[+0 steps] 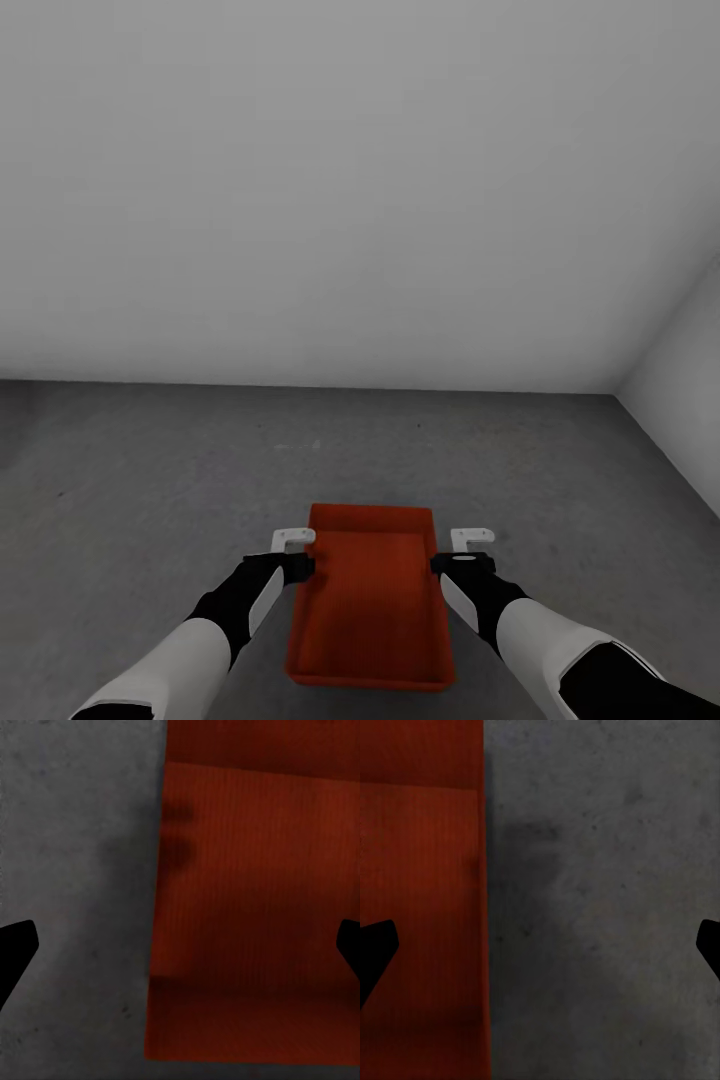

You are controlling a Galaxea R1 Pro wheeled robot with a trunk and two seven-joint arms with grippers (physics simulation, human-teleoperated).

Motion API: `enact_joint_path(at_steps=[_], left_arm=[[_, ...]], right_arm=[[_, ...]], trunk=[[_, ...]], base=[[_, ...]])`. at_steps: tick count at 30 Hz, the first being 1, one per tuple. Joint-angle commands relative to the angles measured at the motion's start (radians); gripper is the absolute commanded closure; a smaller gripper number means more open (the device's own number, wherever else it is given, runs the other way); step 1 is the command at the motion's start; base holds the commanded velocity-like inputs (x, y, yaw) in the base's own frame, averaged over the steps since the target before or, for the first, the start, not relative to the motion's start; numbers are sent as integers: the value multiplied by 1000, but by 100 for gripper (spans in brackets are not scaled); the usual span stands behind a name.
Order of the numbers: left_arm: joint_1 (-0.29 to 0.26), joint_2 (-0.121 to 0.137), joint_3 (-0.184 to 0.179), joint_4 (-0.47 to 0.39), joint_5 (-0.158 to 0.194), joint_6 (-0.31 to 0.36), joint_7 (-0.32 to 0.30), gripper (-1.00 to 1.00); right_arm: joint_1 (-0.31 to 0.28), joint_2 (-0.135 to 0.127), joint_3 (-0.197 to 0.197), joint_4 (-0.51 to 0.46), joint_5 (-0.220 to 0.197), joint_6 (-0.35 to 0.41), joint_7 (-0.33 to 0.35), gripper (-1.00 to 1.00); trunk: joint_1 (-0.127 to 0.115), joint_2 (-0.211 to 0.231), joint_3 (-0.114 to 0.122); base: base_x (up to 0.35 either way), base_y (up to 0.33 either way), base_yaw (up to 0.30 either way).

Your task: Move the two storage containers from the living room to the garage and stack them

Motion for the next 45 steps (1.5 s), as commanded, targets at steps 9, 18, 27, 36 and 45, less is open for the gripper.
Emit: enact_joint_path(at_steps=[9,18,27,36,45], left_arm=[[0,-2,1,-2,6,11,3,-100],[0,-3,1,-2,6,17,3,-100],[0,-2,1,-2,6,9,3,-100],[0,-3,1,-2,6,11,1,-100],[0,-4,1,-2,6,13,2,-100]], right_arm=[[0,0,8,-2,-4,8,-6,-100],[0,0,8,-2,-4,8,-6,-100],[0,0,8,-2,-4,8,-6,-100],[0,0,8,-2,-4,8,-6,-100],[0,0,8,-2,-4,8,-6,-100]], trunk=[[0,0,-1],[0,0,-1],[0,0,-1],[0,0,-1],[0,0,-1]], base=[[-57,0,0],[-322,0,0],[-105,0,0],[-2,0,0],[0,0,0]])
